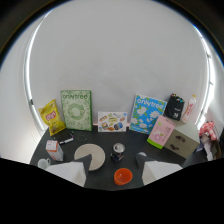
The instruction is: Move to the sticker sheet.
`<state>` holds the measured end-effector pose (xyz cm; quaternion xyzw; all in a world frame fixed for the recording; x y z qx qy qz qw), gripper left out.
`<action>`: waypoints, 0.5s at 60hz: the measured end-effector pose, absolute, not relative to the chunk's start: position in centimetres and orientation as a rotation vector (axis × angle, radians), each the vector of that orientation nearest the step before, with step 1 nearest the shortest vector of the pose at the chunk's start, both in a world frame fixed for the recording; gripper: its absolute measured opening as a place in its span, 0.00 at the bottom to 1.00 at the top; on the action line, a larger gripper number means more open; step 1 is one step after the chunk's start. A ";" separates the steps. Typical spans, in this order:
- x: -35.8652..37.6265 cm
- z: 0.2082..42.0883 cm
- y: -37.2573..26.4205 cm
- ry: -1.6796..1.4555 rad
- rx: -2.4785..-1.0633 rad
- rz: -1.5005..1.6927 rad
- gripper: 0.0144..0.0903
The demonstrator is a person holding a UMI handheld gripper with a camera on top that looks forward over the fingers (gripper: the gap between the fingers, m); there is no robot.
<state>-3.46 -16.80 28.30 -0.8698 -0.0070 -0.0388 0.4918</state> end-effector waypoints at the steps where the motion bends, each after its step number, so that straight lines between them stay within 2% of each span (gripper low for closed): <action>1: -3.5 28.3 -16.8 -0.017 -2.111 -0.092 0.94; 19: -5.0 28.1 -15.7 -0.005 -2.114 -0.114 0.93; 30: -4.6 28.1 -12.0 -0.030 -2.103 -0.132 0.94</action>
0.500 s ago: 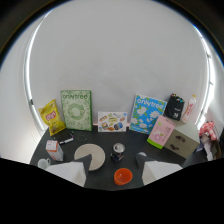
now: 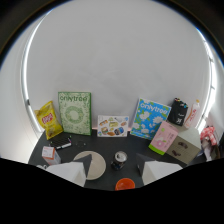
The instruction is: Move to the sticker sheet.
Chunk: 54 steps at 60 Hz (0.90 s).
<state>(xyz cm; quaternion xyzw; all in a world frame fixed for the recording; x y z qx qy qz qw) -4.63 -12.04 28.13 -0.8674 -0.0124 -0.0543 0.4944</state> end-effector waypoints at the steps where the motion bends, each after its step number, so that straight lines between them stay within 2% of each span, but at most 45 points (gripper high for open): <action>1: -4.6 28.0 -11.6 -0.033 -2.103 -0.133 0.94; 13: -3.0 25.4 -3.4 -0.073 -2.100 -0.152 0.93; 32: -0.9 17.2 10.4 -0.044 -2.217 -0.105 0.93; 42: 0.2 12.8 14.0 -0.037 -2.285 -0.109 0.94; 54: 0.0 9.6 16.1 -0.044 -2.338 -0.092 0.94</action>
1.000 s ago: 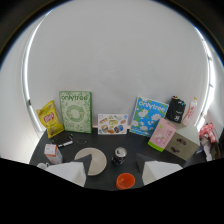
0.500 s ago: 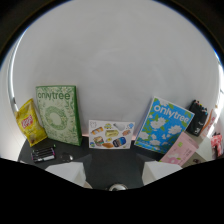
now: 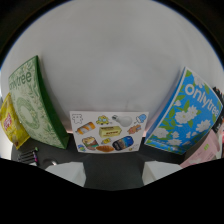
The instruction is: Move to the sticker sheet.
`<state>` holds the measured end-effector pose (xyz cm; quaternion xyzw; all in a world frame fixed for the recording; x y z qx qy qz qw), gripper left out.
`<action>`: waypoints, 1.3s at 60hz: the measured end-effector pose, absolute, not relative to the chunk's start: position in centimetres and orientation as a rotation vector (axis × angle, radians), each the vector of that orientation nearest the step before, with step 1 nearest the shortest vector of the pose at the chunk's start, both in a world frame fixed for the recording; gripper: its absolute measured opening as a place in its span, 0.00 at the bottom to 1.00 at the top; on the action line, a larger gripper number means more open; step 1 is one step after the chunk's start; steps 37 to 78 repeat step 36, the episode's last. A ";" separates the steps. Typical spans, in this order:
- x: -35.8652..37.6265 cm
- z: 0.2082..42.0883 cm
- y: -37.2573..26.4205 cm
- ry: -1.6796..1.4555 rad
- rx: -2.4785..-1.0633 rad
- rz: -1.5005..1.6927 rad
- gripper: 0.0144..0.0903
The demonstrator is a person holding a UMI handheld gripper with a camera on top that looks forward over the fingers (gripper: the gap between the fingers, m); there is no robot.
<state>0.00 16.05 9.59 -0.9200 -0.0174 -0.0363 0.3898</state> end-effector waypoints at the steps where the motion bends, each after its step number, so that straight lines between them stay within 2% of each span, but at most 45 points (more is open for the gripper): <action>1: 0.0 9.4 16.1 -0.045 -2.341 -0.092 0.94; 78: -0.6 8.4 16.7 -0.057 -2.373 -0.085 0.94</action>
